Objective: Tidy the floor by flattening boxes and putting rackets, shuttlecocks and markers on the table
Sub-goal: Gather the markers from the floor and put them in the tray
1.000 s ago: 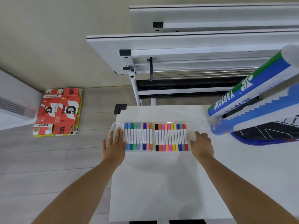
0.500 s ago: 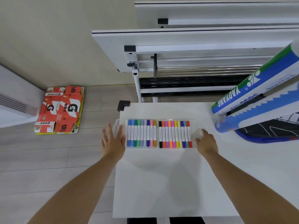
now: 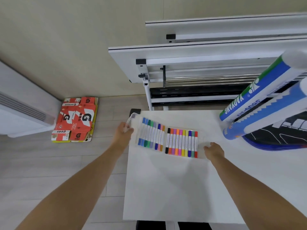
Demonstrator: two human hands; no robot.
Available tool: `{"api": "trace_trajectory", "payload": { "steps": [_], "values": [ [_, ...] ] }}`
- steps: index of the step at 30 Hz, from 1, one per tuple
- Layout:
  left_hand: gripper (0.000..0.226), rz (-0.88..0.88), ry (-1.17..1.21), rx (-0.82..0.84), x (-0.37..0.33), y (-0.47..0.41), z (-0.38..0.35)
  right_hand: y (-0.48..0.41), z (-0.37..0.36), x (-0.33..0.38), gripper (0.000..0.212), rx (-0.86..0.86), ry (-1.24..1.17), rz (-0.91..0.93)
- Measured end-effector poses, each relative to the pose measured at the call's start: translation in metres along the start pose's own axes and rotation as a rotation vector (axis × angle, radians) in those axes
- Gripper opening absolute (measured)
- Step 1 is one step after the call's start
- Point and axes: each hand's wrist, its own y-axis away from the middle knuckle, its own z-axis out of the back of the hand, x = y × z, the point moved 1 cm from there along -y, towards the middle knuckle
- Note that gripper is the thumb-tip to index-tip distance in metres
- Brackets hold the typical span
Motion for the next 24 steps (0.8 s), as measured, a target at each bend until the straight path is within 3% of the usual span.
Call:
{"api": "trace_trajectory", "payload": {
  "steps": [4, 7, 9, 12, 17, 24],
  "values": [
    [0.036, -0.090, 0.195, 0.264, -0.044, 0.040, -0.030, 0.011, 0.009, 0.000, 0.038, 0.076, -0.008, -0.005],
    [0.052, -0.251, -0.039, 0.405, -0.064, 0.071, -0.066, 0.006, 0.018, -0.010, 0.039, 0.119, -0.073, -0.020],
    [0.059, -0.399, -0.343, 0.393, -0.070, 0.085, -0.098, 0.003, 0.025, -0.017, 0.037, 0.165, -0.167, -0.042],
    [0.072, -0.554, -0.592, 0.386, -0.065, 0.095, -0.151, 0.008, 0.037, -0.026, 0.035, 0.201, -0.407, -0.119],
    [0.090, -0.533, -1.019, 0.388, -0.028, 0.104, -0.234, 0.010, 0.050, -0.050, 0.020, 0.233, -0.735, -0.250],
    [0.091, -0.475, -1.292, 0.317, 0.021, 0.095, -0.292, -0.008, 0.047, -0.077, 0.024, 0.164, -0.716, -0.210]
  ]
}}
